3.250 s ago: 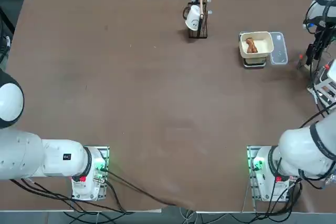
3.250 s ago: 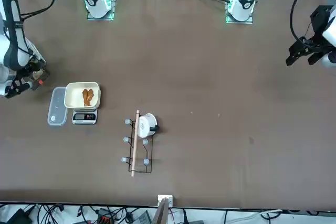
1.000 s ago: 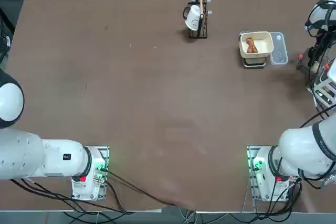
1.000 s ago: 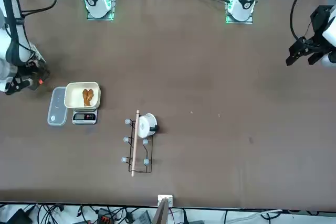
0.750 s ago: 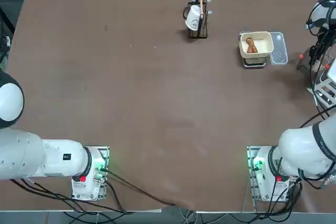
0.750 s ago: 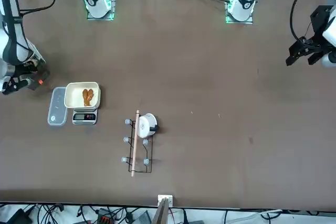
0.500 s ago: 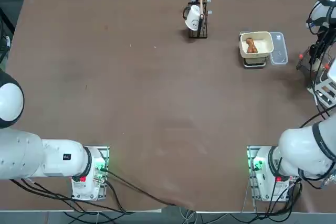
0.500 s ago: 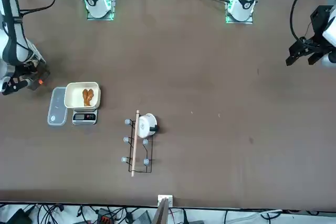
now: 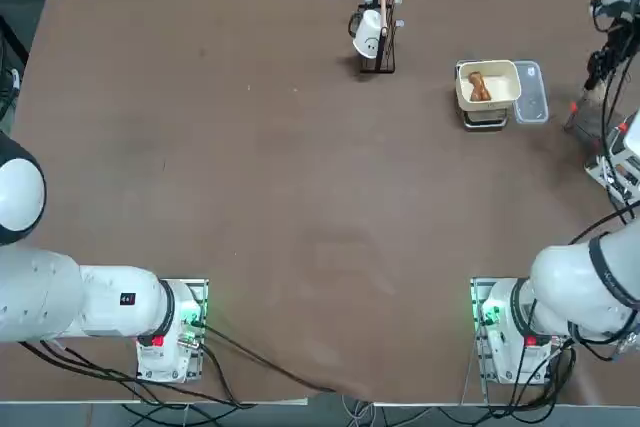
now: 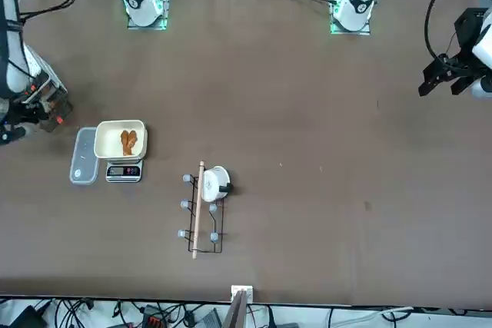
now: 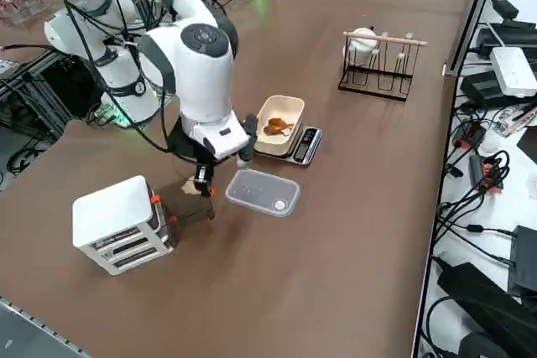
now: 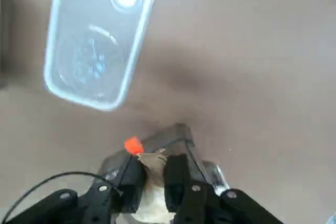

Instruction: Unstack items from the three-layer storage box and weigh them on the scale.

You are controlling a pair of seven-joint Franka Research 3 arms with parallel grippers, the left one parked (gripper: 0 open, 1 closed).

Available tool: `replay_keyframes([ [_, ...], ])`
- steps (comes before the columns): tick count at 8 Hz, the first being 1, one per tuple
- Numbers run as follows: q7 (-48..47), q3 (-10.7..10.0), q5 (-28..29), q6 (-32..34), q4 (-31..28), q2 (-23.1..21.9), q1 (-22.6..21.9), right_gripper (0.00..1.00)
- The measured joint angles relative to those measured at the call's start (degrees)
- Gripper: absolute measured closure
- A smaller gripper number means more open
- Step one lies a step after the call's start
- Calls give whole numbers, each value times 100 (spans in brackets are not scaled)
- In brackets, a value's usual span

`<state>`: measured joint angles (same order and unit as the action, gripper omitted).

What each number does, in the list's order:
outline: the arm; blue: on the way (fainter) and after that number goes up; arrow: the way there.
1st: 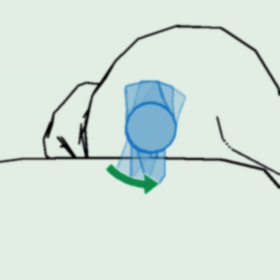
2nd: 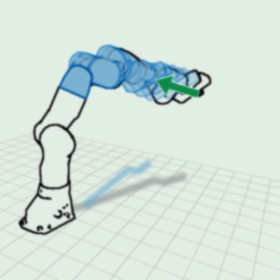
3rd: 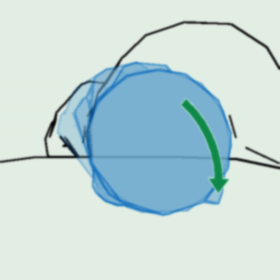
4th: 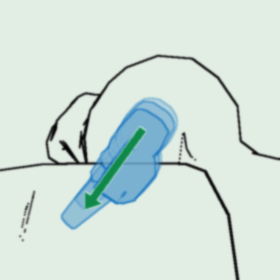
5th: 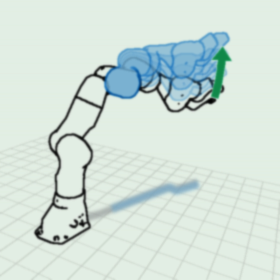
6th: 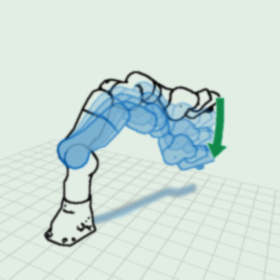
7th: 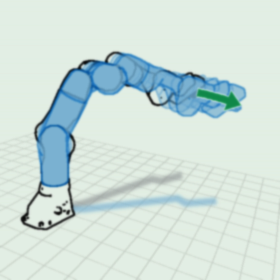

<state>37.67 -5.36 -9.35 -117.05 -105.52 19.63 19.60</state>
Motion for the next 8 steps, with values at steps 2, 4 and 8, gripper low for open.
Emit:
replay_keyframes([
  [2, -274, 37, 343, 555, 346, -34, -228, 74],
  [4, -713, 74, 1082, 1034, 605, -75, -615, 75],
  [8, -2631, 164, 1391, 1085, 578, 134, -1706, 73],
])
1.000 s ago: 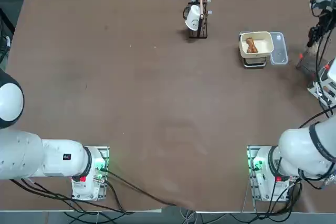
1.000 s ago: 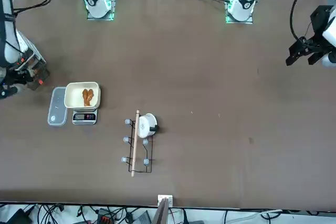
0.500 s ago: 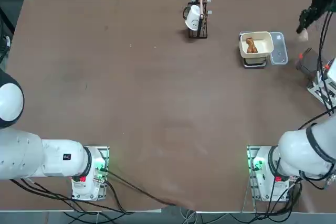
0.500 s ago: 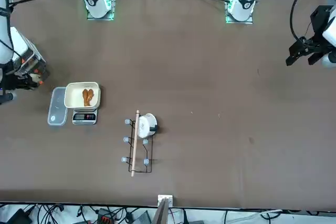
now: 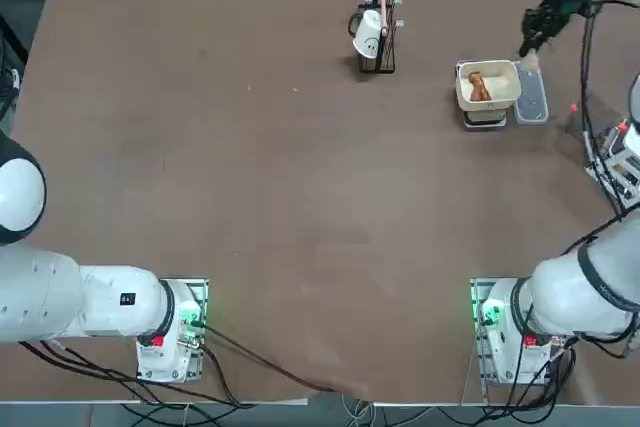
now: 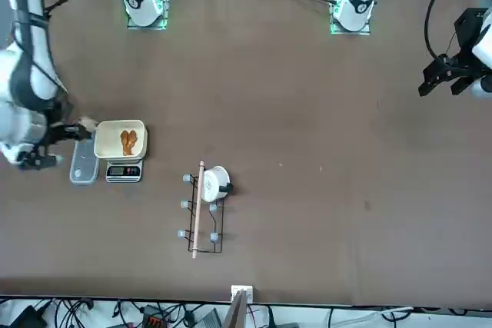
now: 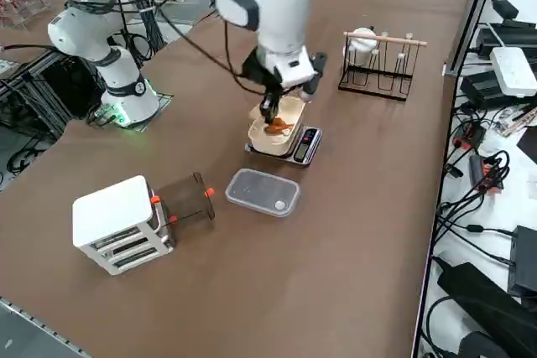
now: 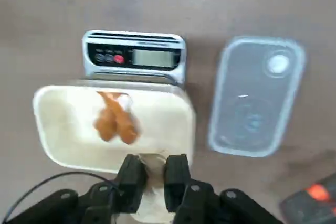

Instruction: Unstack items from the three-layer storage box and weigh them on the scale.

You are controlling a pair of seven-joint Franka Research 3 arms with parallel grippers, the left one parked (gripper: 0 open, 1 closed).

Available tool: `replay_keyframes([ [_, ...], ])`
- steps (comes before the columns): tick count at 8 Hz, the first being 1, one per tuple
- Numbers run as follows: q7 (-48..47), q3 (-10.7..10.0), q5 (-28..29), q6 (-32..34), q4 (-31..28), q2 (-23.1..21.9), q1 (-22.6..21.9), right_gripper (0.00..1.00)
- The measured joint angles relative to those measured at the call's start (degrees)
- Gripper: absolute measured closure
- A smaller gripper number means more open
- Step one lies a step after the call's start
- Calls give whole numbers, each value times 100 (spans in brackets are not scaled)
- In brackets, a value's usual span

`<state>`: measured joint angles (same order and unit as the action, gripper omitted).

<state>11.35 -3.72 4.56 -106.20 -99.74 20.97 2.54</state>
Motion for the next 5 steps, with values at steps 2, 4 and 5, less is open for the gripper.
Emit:
replay_keyframes([
  [2, -182, -18, 19, -34, -14, 223, -112, 73],
  [4, -280, -41, 51, -207, -18, 383, -126, 70],
  [5, -310, -34, 54, -238, -18, 421, -166, 53],
])
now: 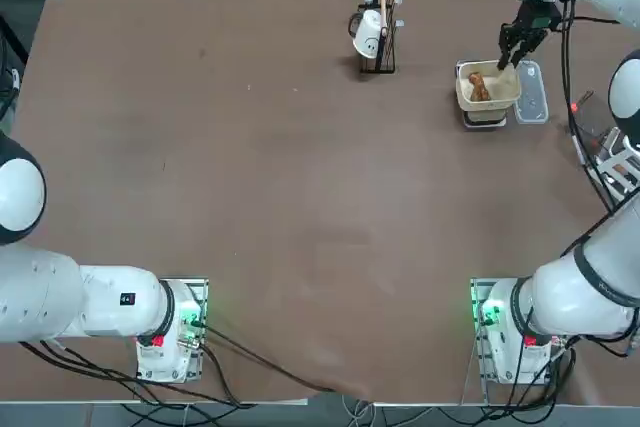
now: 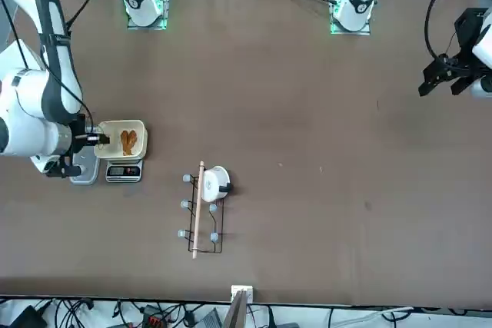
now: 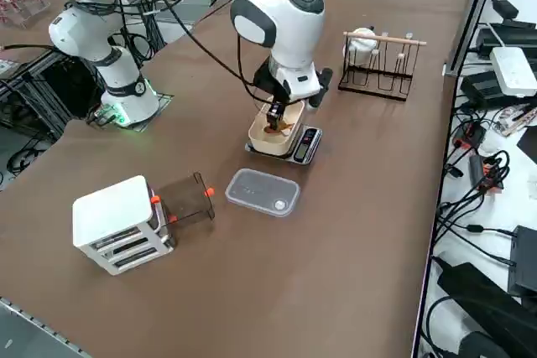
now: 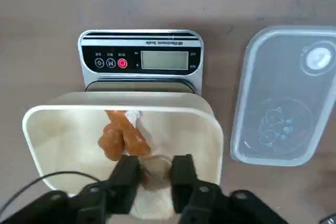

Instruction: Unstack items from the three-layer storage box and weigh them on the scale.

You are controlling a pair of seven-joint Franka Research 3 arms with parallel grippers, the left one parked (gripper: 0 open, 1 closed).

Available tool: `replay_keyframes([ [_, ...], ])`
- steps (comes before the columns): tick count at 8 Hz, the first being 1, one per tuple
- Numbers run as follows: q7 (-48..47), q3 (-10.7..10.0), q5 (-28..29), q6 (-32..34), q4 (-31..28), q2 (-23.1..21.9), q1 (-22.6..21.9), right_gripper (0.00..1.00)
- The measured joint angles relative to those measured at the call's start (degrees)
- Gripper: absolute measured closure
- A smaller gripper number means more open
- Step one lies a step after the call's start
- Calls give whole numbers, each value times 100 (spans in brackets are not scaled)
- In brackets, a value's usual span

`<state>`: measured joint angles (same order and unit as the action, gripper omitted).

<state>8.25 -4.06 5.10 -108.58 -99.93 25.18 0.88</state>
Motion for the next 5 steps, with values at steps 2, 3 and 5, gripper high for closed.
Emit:
replay_keyframes([
  [2, -6, 0, 0, 12, 9, -9, -27, 16],
  [3, -6, -3, 0, 72, 18, -24, -27, 1],
  [5, -5, -63, -40, 215, 41, -141, -23, 1],
])
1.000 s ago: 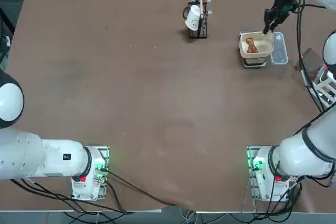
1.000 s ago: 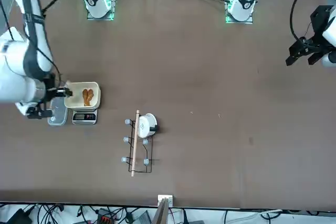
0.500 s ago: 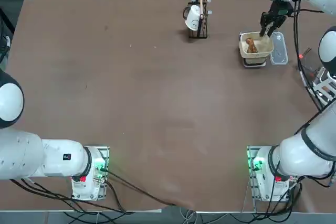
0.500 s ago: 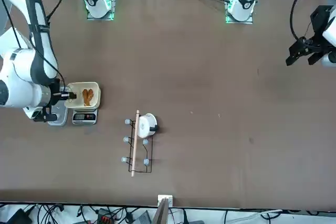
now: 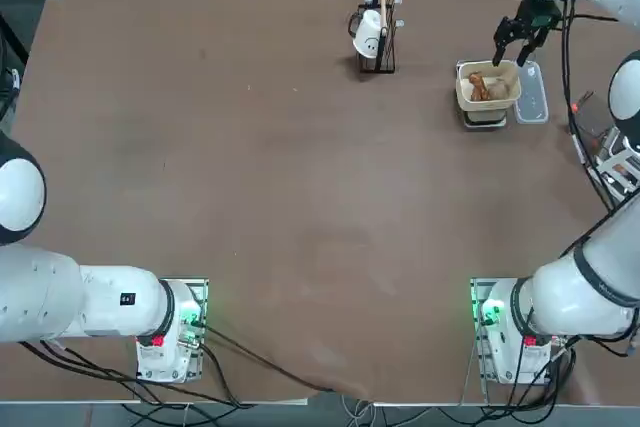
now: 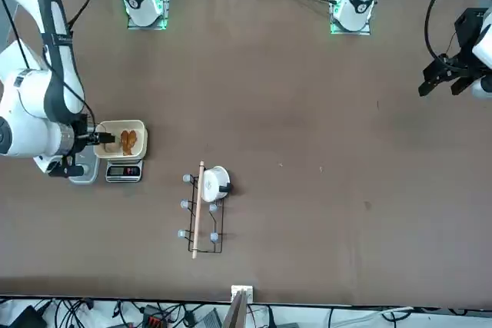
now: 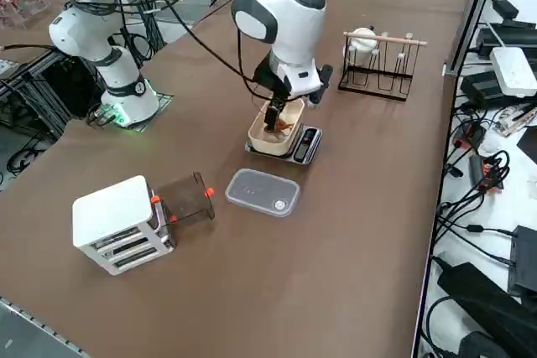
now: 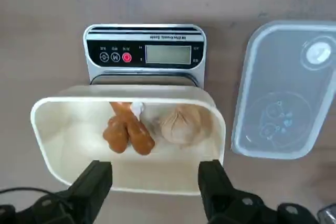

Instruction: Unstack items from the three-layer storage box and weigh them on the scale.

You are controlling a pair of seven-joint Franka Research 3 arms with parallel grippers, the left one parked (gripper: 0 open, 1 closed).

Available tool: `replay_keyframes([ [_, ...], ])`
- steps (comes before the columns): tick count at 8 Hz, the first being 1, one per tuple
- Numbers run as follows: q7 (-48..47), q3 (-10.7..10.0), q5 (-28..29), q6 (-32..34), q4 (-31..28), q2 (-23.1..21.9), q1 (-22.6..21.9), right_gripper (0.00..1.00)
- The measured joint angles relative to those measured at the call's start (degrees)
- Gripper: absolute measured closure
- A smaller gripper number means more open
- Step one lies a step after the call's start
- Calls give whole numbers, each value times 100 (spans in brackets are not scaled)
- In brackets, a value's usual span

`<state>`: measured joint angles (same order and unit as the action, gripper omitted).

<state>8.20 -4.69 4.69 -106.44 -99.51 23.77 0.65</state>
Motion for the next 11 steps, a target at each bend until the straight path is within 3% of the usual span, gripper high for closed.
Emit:
replay_keyframes([
  [1, 200, -73, -197, 40, 1, -95, 18, 3],
  [3, 1208, -169, -905, 94, -8, -172, 203, 16],
  [6, 2929, -189, -1262, -105, -210, -100, 618, 82],
  [7, 3284, -191, -1264, -388, -474, -77, 751, 98],
  [9, 3521, -191, -1507, -1128, -1180, -97, 861, 98],
  [11, 3697, -197, -1913, -1389, -1440, -105, 1090, 98],
])
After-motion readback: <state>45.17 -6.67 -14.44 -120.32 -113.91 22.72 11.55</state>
